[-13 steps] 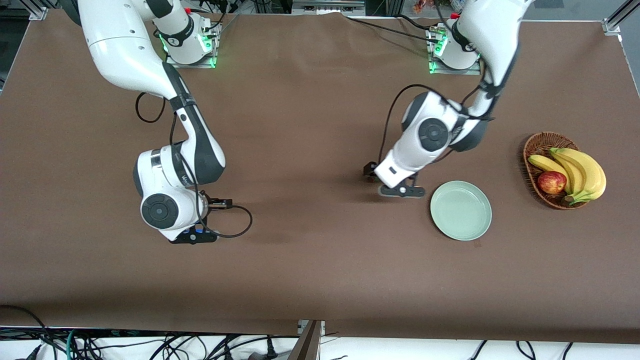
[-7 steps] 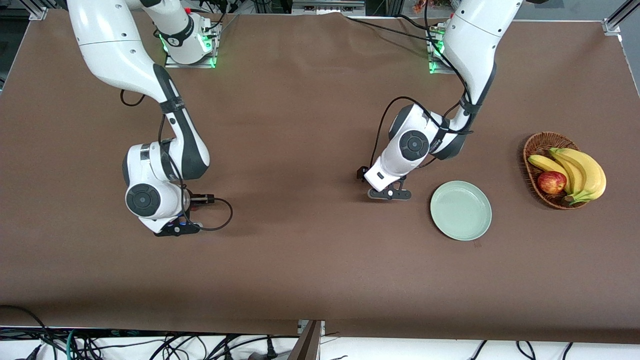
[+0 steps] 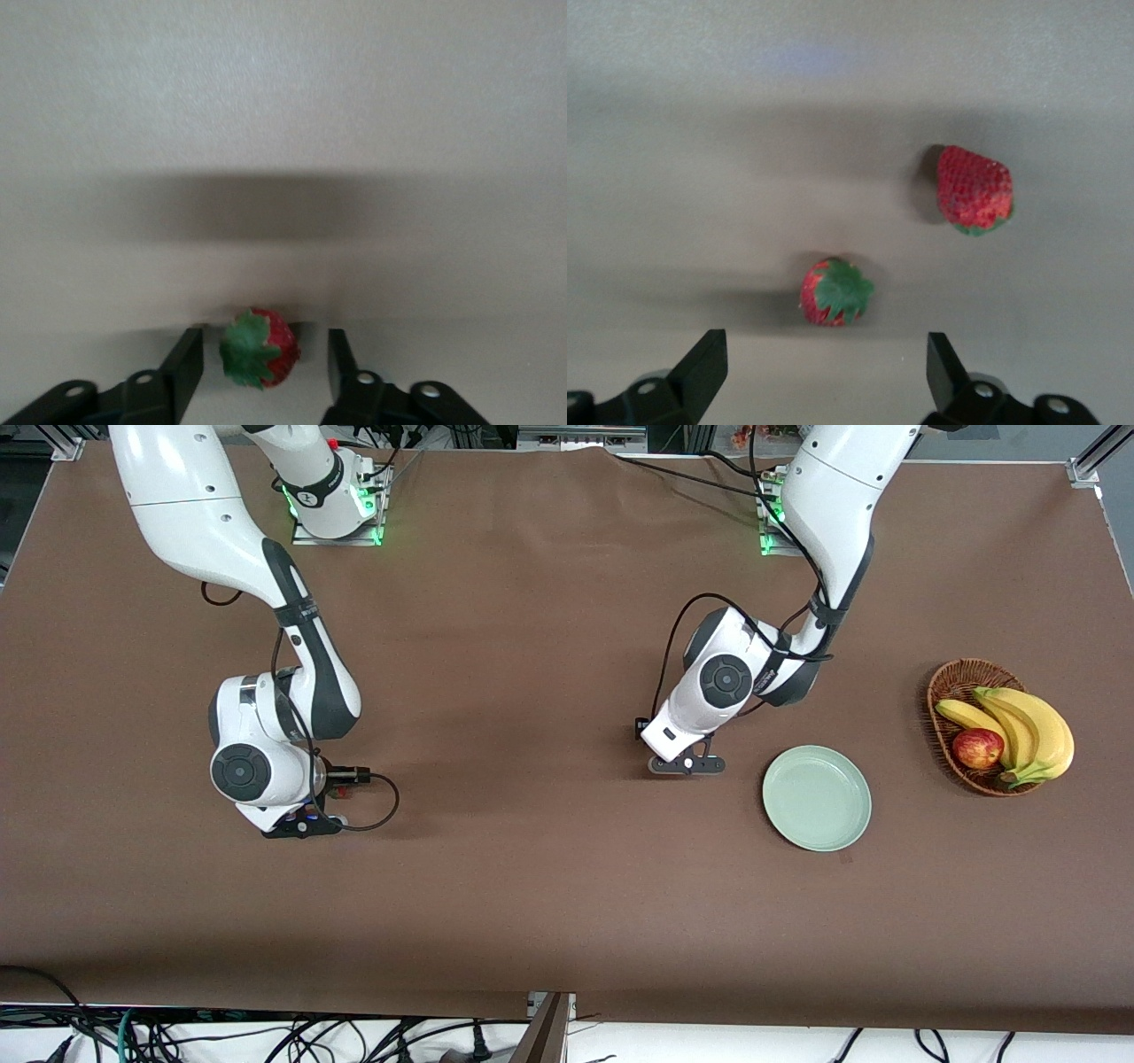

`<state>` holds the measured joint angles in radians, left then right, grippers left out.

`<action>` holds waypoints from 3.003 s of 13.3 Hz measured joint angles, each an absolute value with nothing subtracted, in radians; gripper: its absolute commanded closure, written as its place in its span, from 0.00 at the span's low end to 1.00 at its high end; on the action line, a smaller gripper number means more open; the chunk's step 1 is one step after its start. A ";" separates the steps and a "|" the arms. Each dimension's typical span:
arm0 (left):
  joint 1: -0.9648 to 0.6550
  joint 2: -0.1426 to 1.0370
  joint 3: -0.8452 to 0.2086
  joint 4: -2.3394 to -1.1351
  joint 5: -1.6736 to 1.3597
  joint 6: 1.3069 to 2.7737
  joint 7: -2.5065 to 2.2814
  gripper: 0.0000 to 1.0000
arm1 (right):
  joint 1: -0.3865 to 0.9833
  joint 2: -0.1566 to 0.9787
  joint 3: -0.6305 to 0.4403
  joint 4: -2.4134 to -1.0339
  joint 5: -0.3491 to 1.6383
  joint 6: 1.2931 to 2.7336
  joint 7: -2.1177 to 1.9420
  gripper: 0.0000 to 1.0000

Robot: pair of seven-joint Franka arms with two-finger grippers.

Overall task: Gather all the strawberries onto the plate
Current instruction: 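Drop the strawberry onto the plate while the right gripper grasps another, then lift the second strawberry with the right gripper while the left gripper withdraws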

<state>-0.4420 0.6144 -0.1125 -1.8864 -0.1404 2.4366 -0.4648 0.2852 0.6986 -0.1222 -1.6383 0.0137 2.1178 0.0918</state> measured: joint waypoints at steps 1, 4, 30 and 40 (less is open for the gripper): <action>-0.444 0.614 -0.112 -1.886 -0.140 2.436 -0.472 0.97 | 0.283 0.699 -0.122 -1.653 0.014 2.142 0.092 0.15; -0.442 0.614 -0.105 -1.877 -0.140 2.436 -0.498 1.00 | 0.281 0.699 -0.122 -1.675 0.014 2.168 0.092 0.53; -0.049 0.620 -0.035 -1.672 -0.001 2.173 -0.308 0.00 | 0.346 0.692 0.009 -1.621 0.068 2.297 0.224 0.00; -0.048 0.524 -0.046 -1.542 -0.026 1.943 -0.307 0.00 | 0.258 0.733 0.007 -1.625 0.060 2.288 0.075 0.44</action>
